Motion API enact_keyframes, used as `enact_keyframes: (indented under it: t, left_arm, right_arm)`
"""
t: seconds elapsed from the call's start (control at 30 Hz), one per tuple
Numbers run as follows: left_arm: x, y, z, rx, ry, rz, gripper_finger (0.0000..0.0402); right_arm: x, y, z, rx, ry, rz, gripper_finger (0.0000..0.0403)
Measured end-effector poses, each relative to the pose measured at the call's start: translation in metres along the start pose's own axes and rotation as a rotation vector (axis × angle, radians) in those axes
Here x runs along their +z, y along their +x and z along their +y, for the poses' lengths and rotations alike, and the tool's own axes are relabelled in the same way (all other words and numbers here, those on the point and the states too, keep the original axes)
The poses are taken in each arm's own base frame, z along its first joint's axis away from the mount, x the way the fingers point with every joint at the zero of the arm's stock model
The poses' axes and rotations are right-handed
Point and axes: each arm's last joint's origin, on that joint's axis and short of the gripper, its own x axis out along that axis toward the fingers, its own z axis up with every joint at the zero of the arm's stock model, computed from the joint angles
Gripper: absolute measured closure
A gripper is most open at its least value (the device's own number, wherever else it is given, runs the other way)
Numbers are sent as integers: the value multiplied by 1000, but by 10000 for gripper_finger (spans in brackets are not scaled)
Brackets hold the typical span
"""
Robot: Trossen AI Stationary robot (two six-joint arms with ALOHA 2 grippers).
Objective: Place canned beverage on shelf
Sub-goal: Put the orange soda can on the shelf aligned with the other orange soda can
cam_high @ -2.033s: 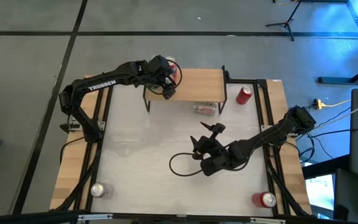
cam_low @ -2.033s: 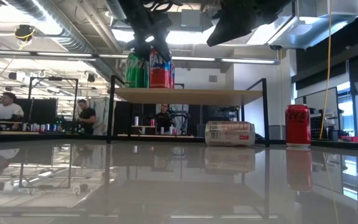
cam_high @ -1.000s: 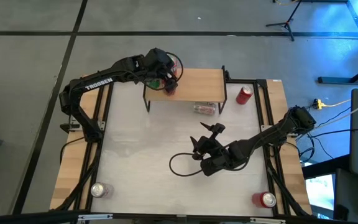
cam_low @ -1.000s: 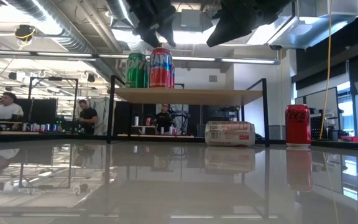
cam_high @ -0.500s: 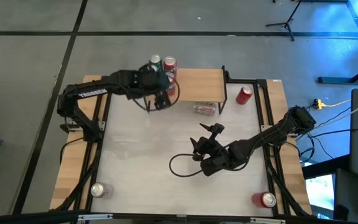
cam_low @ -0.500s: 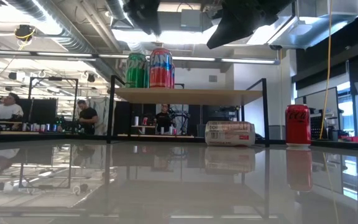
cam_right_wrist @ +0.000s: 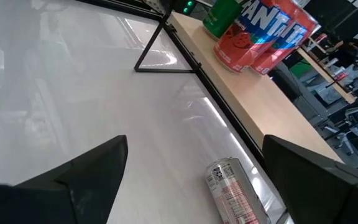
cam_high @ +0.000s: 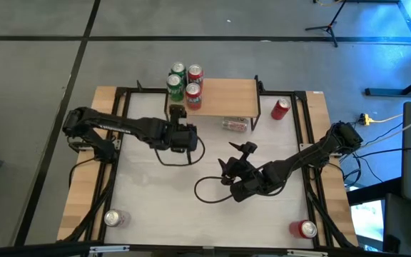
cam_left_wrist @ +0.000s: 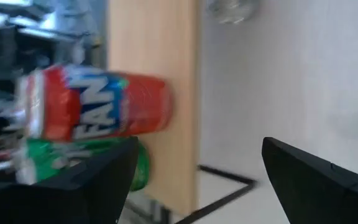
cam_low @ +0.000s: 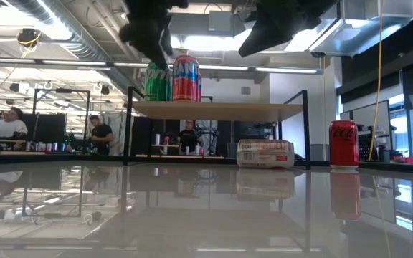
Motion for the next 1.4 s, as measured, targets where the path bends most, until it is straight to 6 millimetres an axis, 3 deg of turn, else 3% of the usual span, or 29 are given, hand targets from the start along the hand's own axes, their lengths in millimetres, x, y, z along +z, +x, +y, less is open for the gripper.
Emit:
enact_keyframes:
  t: [0.23, 0.47, 0.87, 1.4]
  left_arm:
    - [5, 7, -9, -60, -76, -65, 67]
    - [8, 27, -4, 24, -89, -107, 67]
    - [-1, 53, 17, 35, -148, -54, 67]
    - [-6, 71, 38, 49, -184, -39, 67]
  right_arm:
    - [0, 0, 0, 8, 4, 1, 33]
    - [0, 0, 0, 8, 4, 1, 33]
    - [0, 0, 0, 9, 4, 1, 33]
    - [0, 0, 0, 9, 4, 1, 33]
